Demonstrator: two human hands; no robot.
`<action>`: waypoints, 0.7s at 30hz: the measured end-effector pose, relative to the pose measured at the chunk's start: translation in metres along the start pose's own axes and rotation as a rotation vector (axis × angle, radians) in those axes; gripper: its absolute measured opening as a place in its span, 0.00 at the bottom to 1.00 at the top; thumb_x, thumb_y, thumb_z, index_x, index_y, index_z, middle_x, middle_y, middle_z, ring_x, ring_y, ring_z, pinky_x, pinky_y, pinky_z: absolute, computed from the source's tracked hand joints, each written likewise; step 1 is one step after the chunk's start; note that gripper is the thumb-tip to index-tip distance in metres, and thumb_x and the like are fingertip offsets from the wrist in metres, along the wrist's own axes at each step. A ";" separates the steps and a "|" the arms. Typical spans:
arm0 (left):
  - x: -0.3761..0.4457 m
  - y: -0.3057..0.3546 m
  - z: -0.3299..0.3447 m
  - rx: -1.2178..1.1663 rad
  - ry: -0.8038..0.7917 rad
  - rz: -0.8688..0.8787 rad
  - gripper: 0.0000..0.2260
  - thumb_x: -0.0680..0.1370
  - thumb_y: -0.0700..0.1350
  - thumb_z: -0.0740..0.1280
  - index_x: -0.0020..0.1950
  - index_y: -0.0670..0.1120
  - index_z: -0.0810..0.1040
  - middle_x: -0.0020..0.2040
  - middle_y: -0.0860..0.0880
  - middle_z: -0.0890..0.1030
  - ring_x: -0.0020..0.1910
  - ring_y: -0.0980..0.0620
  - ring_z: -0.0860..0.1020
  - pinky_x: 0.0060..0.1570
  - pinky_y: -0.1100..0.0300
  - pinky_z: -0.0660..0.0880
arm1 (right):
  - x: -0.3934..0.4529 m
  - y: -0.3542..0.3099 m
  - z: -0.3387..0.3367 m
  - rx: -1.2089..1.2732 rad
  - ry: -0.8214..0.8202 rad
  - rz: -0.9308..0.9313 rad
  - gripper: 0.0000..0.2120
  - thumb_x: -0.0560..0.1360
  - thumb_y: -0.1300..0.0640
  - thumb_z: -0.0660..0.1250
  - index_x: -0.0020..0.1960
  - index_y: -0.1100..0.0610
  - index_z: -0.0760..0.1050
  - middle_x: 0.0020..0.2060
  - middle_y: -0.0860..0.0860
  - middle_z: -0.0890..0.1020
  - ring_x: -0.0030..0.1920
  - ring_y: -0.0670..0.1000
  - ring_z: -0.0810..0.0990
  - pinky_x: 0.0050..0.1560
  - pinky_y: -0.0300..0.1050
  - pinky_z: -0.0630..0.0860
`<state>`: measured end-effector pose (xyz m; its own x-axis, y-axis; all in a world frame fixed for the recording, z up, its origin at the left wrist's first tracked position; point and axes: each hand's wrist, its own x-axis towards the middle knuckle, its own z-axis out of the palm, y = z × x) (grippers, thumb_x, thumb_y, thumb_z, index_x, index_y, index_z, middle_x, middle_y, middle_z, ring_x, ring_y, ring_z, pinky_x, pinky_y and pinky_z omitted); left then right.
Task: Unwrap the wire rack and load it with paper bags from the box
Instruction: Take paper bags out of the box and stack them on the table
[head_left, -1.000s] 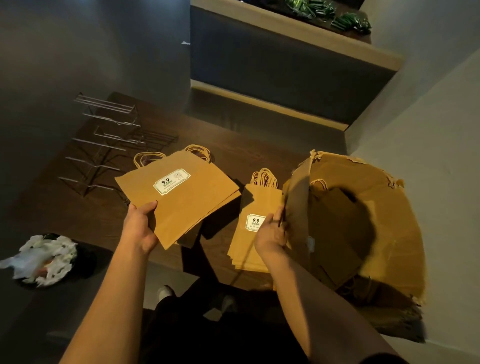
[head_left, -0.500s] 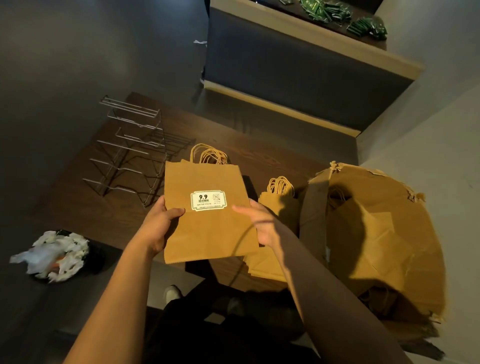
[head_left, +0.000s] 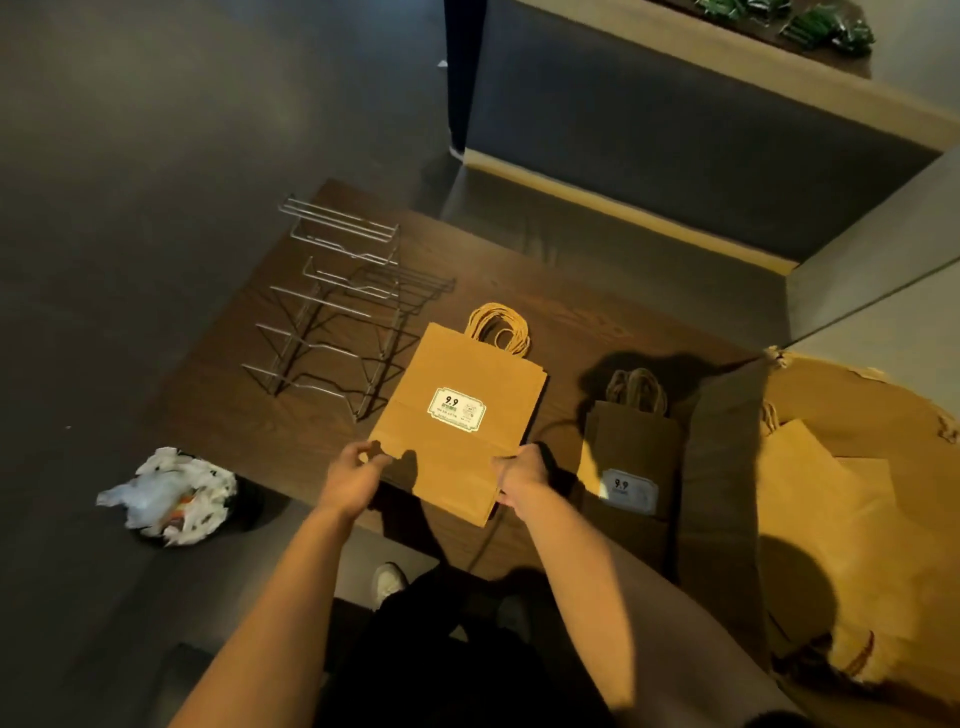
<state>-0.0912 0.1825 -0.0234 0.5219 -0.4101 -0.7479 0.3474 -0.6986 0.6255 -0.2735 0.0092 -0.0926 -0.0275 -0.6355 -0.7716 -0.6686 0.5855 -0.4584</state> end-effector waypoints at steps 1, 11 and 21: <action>0.002 -0.005 0.002 -0.002 -0.033 -0.019 0.14 0.79 0.48 0.70 0.64 0.53 0.75 0.65 0.38 0.78 0.53 0.36 0.78 0.40 0.48 0.76 | 0.003 0.006 0.004 -0.048 0.019 0.004 0.15 0.71 0.56 0.73 0.52 0.52 0.69 0.53 0.56 0.81 0.51 0.59 0.83 0.52 0.61 0.83; 0.004 -0.008 0.001 -0.027 -0.022 -0.028 0.15 0.72 0.51 0.70 0.58 0.56 0.78 0.67 0.38 0.74 0.62 0.37 0.77 0.60 0.38 0.78 | -0.043 -0.008 -0.009 -0.148 -0.059 -0.049 0.18 0.76 0.55 0.68 0.65 0.52 0.69 0.58 0.53 0.78 0.54 0.55 0.79 0.50 0.51 0.84; -0.051 0.079 0.065 0.077 0.073 0.222 0.07 0.79 0.48 0.64 0.51 0.46 0.78 0.52 0.44 0.81 0.52 0.41 0.79 0.52 0.50 0.75 | -0.100 -0.075 -0.119 0.067 -0.131 -0.515 0.09 0.79 0.60 0.67 0.58 0.54 0.74 0.51 0.55 0.82 0.37 0.49 0.81 0.36 0.42 0.78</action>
<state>-0.1412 0.1098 0.0500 0.6347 -0.5173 -0.5741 0.1588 -0.6397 0.7521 -0.3091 -0.0309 0.0717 0.3875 -0.7837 -0.4855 -0.5216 0.2478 -0.8164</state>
